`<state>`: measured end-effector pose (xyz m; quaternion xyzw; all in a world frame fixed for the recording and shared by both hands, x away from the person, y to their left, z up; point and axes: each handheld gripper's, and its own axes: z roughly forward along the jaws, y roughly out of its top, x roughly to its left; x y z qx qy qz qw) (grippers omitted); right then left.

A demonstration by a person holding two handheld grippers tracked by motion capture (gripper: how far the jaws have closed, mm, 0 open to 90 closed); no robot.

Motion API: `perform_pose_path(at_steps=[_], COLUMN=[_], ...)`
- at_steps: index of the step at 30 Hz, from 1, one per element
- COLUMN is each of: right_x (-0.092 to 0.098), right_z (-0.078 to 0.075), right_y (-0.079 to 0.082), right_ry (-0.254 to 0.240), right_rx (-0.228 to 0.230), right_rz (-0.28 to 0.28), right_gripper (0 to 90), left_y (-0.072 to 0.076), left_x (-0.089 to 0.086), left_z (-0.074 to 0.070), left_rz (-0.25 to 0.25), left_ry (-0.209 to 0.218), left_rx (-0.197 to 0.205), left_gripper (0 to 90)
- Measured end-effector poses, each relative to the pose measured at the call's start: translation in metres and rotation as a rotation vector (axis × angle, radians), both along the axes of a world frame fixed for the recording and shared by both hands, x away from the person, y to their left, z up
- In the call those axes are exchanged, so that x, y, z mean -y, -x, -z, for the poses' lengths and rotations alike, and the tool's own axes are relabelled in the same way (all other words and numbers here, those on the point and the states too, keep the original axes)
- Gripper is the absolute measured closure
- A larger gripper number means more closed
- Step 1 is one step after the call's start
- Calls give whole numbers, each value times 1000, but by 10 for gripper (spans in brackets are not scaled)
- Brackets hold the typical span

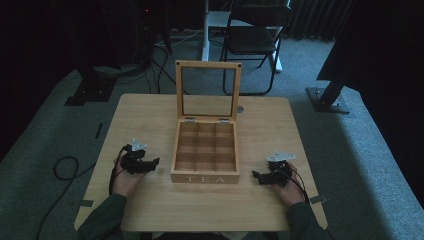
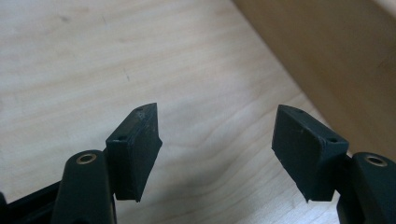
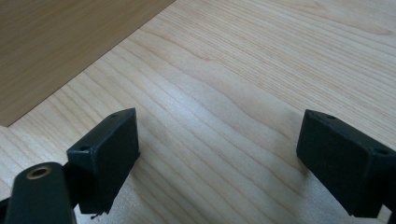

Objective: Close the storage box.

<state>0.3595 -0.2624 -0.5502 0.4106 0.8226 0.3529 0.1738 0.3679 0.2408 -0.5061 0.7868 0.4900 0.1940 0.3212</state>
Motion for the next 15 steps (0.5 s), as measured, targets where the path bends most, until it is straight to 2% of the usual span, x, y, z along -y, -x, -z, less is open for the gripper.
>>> perform_pose_path(at_steps=[11,15], right_x=[0,0], right_z=[0,0], right_y=[0,0], right_ry=[0,0], right_rx=[0,0], right_rz=[0,0], right_gripper=[126,126], left_y=[-8,-13], left_x=[-7,-8], left_z=[-49,-60], left_rz=[22,24], left_ry=[26,38], left_rx=[103,114], left_gripper=[313,298])
